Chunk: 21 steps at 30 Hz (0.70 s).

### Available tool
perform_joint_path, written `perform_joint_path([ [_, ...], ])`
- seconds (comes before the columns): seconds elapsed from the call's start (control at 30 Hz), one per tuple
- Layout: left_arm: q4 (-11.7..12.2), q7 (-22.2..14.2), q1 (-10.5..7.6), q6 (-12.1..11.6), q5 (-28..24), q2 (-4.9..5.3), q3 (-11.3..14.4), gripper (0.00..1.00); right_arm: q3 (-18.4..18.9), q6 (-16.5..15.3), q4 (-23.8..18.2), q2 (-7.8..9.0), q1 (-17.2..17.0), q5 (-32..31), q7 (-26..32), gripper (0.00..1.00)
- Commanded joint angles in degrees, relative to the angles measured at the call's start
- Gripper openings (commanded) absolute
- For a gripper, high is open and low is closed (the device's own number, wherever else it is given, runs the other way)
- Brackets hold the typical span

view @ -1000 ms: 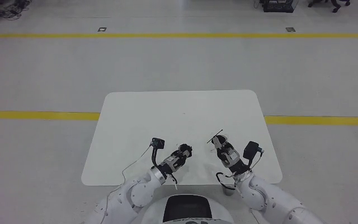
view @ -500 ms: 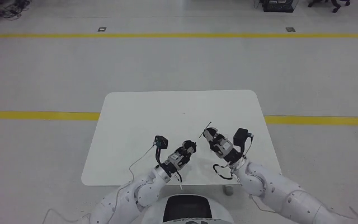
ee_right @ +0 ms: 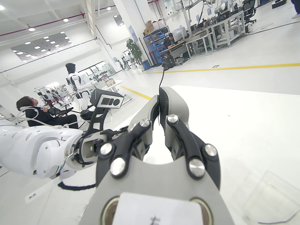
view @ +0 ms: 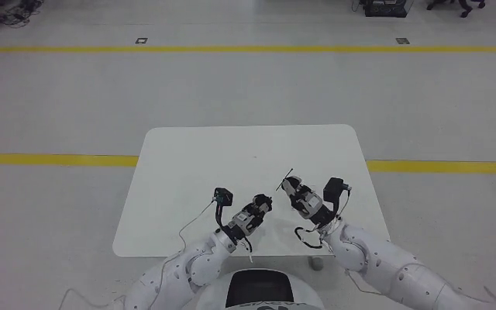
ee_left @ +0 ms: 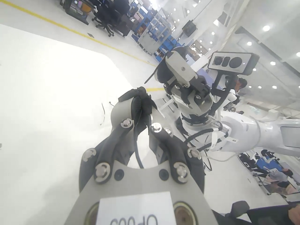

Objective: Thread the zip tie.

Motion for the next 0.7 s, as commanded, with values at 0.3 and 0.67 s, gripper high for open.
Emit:
perform_joint_path([
  [0.3, 0.0, 0.0, 0.00, 0.0, 0.0, 0.00, 0.0, 0.00, 0.0, 0.0, 0.0, 0.00, 0.0, 0.0, 0.0, 0.00],
  [0.67, -0.9, 6.4, 3.73, 0.0, -4.0, -0.12, -1.4, 0.00, 0.0, 0.0, 0.0, 0.00, 0.0, 0.0, 0.0, 0.00],
])
